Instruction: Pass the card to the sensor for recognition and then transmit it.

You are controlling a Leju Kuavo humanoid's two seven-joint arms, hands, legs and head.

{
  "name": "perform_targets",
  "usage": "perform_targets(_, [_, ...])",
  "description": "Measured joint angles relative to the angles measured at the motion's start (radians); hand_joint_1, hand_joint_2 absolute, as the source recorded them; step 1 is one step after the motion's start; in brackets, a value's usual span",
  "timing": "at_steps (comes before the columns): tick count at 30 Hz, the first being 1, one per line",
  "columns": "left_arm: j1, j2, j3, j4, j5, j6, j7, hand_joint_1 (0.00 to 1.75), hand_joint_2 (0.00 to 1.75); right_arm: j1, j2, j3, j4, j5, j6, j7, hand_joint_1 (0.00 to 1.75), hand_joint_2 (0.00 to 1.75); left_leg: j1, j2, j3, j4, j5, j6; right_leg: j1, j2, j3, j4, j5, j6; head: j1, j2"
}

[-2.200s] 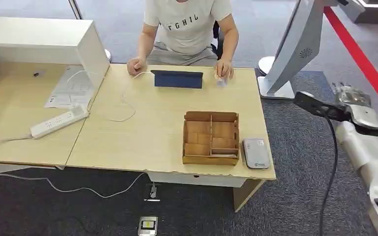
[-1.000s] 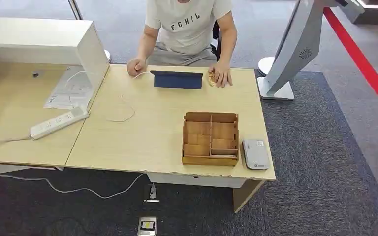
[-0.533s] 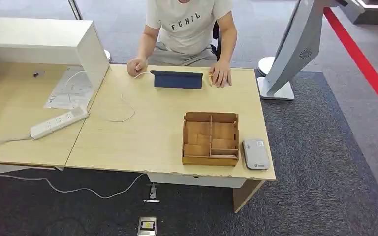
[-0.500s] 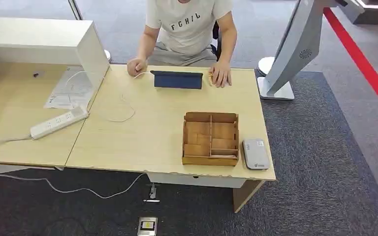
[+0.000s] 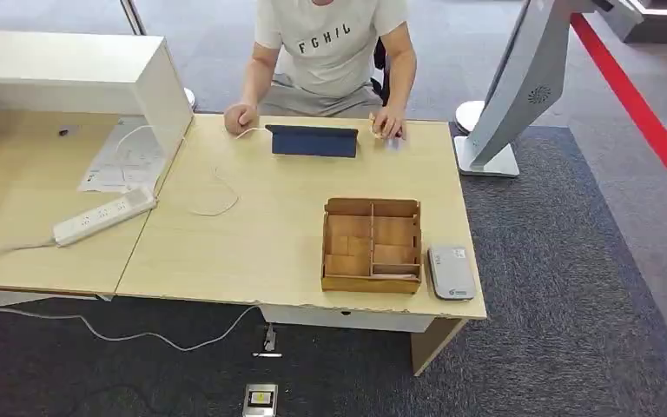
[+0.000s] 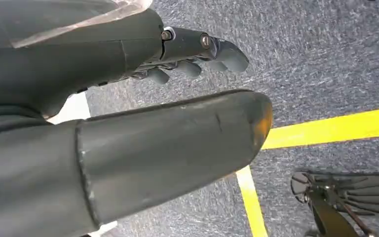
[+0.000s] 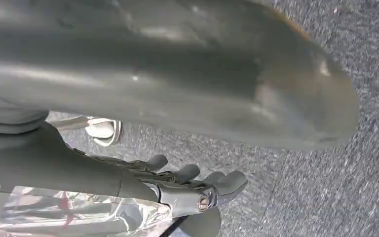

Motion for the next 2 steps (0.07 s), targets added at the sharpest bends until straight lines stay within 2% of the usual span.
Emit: perform_targets(2, [0.0, 0.0, 0.006, 0.0, -0.008, -0.002, -0.004, 0.0, 0.0, 0.0, 0.005, -0.002, 0.0, 0.0, 0.003, 0.003, 0.0, 0.0, 0.0, 0.0, 0.0, 0.0, 0.0, 0.0, 0.0, 0.0, 0.0, 0.0, 0.0, 0.0, 0.0, 0.0])
